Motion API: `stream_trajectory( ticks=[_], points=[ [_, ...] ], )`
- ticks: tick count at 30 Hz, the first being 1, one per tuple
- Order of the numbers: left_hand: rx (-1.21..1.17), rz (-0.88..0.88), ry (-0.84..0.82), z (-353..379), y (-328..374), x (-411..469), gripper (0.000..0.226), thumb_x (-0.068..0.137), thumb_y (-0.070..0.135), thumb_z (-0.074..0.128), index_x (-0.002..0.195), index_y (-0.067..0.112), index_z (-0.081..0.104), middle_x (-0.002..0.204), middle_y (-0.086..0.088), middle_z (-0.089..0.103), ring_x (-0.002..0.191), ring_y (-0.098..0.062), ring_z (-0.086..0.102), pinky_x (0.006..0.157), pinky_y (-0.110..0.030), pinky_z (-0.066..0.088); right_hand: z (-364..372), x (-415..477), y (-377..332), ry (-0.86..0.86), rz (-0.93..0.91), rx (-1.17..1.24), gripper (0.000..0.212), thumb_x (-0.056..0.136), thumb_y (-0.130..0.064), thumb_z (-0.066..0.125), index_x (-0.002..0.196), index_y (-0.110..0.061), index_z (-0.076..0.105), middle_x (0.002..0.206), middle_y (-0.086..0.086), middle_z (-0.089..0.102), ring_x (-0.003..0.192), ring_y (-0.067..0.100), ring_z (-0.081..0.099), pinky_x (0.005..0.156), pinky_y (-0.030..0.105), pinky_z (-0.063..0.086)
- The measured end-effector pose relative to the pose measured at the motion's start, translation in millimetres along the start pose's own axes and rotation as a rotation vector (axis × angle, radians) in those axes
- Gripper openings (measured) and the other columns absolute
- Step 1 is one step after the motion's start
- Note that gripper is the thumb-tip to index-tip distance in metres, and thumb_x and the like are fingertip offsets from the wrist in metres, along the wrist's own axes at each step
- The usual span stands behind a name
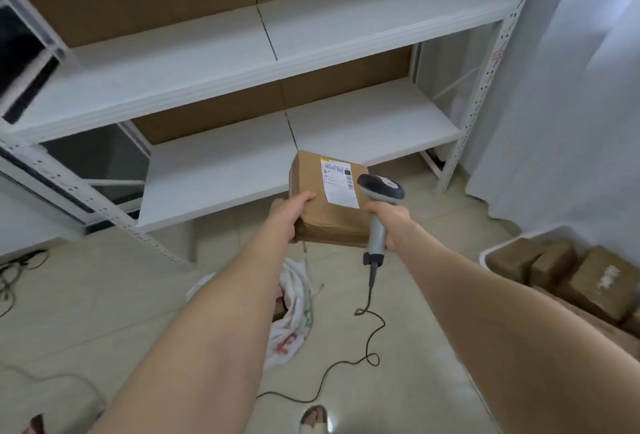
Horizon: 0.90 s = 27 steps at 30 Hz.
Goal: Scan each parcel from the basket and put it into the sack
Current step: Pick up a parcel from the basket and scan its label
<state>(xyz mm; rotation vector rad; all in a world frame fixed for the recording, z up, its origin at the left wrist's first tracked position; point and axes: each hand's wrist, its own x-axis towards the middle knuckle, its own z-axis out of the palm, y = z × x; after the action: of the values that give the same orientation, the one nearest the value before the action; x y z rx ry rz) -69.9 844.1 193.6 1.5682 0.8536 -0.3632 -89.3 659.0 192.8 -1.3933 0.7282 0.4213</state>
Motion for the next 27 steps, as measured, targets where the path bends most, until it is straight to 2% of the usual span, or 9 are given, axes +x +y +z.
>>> stream_trajectory(
  ticks=[4, 8, 10, 13, 15, 18, 21, 24, 27],
  points=[
    [0.000, 0.022, 0.050, -80, -19, 29, 0.065, 0.067, 0.040, 0.080, 0.117, 0.009, 0.052, 0.104, -0.012, 0.065, 0.090, -0.029, 0.064, 0.083, -0.044, 0.048, 77, 1, 25, -0.042, -0.002, -0.054, 0.040, 0.080, -0.009, 0.073, 0.114, -0.004, 0.052, 0.098, 0.012, 0.056, 0.095, 0.030, 0.053, 0.081, 0.039, 0.047],
    [0.010, -0.065, 0.028, -160, -44, 78, 0.051, 0.078, 0.038, 0.074, 0.114, 0.011, 0.051, 0.092, -0.008, 0.061, 0.081, -0.024, 0.059, 0.084, -0.038, 0.046, 168, 27, 63, -0.084, 0.072, -0.090, 0.051, 0.068, -0.014, 0.077, 0.115, -0.003, 0.060, 0.116, 0.018, 0.064, 0.105, 0.034, 0.060, 0.095, 0.047, 0.050],
    [0.011, -0.113, 0.022, -200, -60, 112, 0.054, 0.079, 0.040, 0.073, 0.120, 0.012, 0.052, 0.098, -0.008, 0.063, 0.085, -0.025, 0.059, 0.081, -0.038, 0.047, 216, 48, 87, -0.096, 0.113, -0.100, 0.047, 0.067, -0.014, 0.077, 0.112, -0.006, 0.062, 0.117, 0.017, 0.065, 0.108, 0.035, 0.060, 0.095, 0.047, 0.050],
    [-0.006, -0.112, 0.089, -253, -90, 164, 0.056, 0.076, 0.031, 0.078, 0.118, 0.007, 0.049, 0.108, -0.011, 0.063, 0.095, -0.031, 0.062, 0.089, -0.050, 0.050, 279, 58, 120, -0.101, 0.132, -0.123, 0.016, 0.082, -0.004, 0.070, 0.094, -0.008, 0.061, 0.105, 0.015, 0.064, 0.103, 0.031, 0.059, 0.084, 0.035, 0.048],
    [-0.050, -0.126, 0.118, -278, -115, 196, 0.058, 0.074, 0.025, 0.079, 0.119, 0.003, 0.049, 0.111, -0.013, 0.064, 0.093, -0.032, 0.064, 0.080, -0.050, 0.055, 312, 77, 147, -0.106, 0.144, -0.134, 0.016, 0.086, 0.001, 0.065, 0.081, -0.011, 0.055, 0.087, 0.010, 0.057, 0.092, 0.025, 0.054, 0.079, 0.034, 0.044],
    [-0.056, -0.159, 0.147, -300, -158, 244, 0.057, 0.078, 0.023, 0.076, 0.124, 0.005, 0.046, 0.117, -0.012, 0.061, 0.095, -0.031, 0.061, 0.067, -0.039, 0.051, 350, 119, 193, -0.115, 0.173, -0.166, 0.016, 0.081, -0.001, 0.069, 0.078, -0.012, 0.058, 0.084, 0.009, 0.060, 0.087, 0.026, 0.057, 0.084, 0.038, 0.049],
    [-0.103, -0.174, 0.169, -309, -207, 294, 0.058, 0.083, 0.020, 0.073, 0.131, 0.006, 0.044, 0.125, -0.014, 0.059, 0.107, -0.034, 0.059, 0.080, -0.044, 0.050, 377, 169, 246, -0.140, 0.245, -0.192, 0.012, 0.077, -0.005, 0.072, 0.083, -0.010, 0.063, 0.082, 0.009, 0.062, 0.079, 0.025, 0.059, 0.079, 0.036, 0.050],
    [-0.140, -0.188, 0.156, -309, -262, 343, 0.062, 0.087, 0.020, 0.068, 0.140, 0.013, 0.037, 0.133, -0.009, 0.053, 0.114, -0.033, 0.055, 0.078, -0.042, 0.048, 398, 220, 306, -0.156, 0.267, -0.227, 0.016, 0.081, -0.004, 0.068, 0.096, -0.009, 0.062, 0.076, 0.006, 0.054, 0.070, 0.021, 0.050, 0.062, 0.029, 0.041],
    [-0.151, -0.182, 0.150, -306, -317, 389, 0.062, 0.090, 0.019, 0.065, 0.143, 0.014, 0.034, 0.138, -0.009, 0.050, 0.120, -0.032, 0.051, 0.086, -0.043, 0.043, 412, 268, 366, -0.158, 0.307, -0.288, 0.017, 0.080, -0.007, 0.071, 0.092, -0.010, 0.058, 0.077, 0.006, 0.051, 0.077, 0.023, 0.050, 0.068, 0.030, 0.043]
  ],
)
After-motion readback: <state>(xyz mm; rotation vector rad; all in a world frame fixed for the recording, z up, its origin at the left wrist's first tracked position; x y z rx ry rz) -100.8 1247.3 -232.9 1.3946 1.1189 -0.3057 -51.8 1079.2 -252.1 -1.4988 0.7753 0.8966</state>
